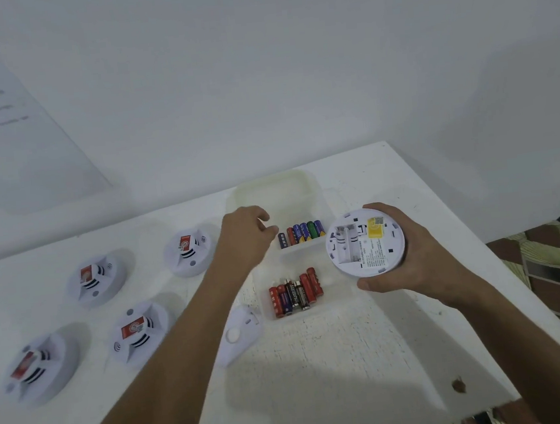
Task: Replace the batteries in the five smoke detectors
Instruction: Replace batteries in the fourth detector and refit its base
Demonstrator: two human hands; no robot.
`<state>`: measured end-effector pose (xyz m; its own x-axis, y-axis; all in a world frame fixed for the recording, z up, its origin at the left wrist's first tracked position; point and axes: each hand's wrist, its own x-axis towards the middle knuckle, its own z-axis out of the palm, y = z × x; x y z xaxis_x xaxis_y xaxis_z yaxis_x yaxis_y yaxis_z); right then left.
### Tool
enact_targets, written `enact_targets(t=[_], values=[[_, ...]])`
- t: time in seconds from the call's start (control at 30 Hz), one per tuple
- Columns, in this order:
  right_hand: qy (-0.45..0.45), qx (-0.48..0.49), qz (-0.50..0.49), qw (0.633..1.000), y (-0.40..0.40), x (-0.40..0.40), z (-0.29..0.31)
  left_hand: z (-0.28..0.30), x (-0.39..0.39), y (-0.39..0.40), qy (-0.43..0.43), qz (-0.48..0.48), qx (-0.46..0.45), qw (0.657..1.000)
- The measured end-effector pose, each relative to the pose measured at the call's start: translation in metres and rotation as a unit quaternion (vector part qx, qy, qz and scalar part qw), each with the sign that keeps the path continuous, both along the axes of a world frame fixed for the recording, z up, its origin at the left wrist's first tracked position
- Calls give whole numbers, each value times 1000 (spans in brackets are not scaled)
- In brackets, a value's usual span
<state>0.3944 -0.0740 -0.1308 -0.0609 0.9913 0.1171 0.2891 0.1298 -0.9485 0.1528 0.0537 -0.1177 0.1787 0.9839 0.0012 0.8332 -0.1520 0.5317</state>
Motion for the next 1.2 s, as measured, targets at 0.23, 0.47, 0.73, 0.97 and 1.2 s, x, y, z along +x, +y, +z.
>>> enact_targets(t=[0.23,0.47,0.73,0.97,1.2], values=[[-3,-1,9,1000,3,-2,-3,3,17,34,42,-51,-148,987],[-17,2,-4,1000,4,2,-7,-2,24,37,108,-95,-180,973],[-17,-3,-3,1000,3,1,-11,0,30,32,148,-97,-156,972],[-8,7,4,1000,3,-2,-3,25,24,12,-86,-6,-22,996],[0,34,6,999,7,-15,3,63,32,-47,-93,-137,-92,982]])
